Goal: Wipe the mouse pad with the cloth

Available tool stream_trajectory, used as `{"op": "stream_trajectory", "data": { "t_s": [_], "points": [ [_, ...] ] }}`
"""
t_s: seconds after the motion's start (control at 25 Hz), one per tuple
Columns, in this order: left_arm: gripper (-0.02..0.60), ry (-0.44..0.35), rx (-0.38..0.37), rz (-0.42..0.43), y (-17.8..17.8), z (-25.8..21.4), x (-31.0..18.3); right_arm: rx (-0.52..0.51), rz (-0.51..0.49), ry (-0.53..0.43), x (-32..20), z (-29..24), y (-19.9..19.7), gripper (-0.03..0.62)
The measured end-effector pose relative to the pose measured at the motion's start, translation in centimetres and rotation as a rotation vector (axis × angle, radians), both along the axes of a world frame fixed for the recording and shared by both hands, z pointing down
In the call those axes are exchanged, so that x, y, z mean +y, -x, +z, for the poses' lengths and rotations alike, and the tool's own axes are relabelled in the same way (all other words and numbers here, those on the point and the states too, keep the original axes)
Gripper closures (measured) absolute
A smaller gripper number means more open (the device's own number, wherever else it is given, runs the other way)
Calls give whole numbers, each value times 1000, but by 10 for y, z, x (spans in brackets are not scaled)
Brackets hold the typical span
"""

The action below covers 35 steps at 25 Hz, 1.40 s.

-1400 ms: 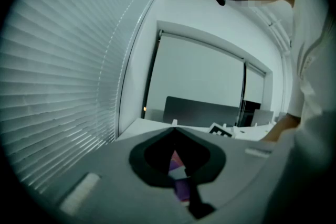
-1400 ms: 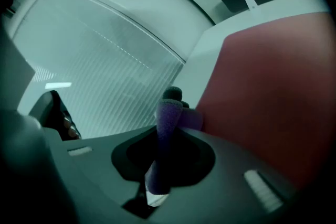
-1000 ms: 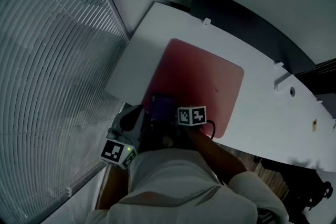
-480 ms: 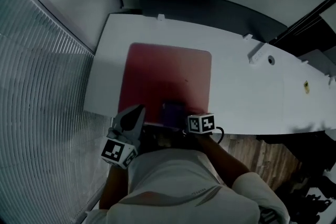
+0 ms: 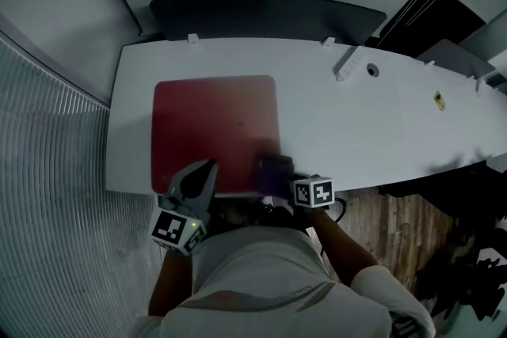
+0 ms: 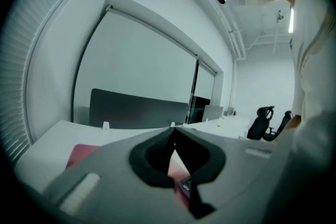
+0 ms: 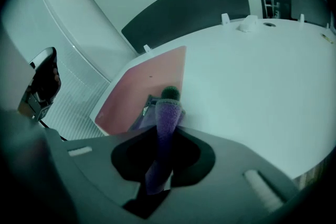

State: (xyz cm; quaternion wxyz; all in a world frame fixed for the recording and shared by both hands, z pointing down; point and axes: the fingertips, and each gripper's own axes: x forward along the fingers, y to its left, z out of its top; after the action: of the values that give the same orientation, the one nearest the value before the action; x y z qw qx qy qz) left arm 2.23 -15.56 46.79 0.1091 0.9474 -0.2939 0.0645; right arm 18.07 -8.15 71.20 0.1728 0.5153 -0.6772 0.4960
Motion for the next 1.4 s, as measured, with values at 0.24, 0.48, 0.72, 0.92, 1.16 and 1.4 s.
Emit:
{"op": "stream_trajectory", "data": {
  "t_s": [0.24, 0.48, 0.72, 0.92, 1.16, 1.4],
  "points": [
    [581, -6, -1, 29, -22, -4, 7, 28, 60, -16, 16, -6, -33, 544],
    [581, -45, -2, 46, -20, -21, 0, 17, 127, -260, -14, -71, -45, 545],
    [581, -101, 2, 37, -1, -42, -19, 53, 156, -527, -71, -165, -36, 546],
    [581, -151, 14, 6, 27, -59, -39, 140, 123, -718, -103, -240, -14, 546],
    [581, -204, 35, -35, 49, -77, -61, 228, 64, -867, -117, -297, 12, 547],
    [581, -220, 38, -36, 57, -88, -63, 238, 36, -892, -122, -311, 23, 547]
  ]
}}
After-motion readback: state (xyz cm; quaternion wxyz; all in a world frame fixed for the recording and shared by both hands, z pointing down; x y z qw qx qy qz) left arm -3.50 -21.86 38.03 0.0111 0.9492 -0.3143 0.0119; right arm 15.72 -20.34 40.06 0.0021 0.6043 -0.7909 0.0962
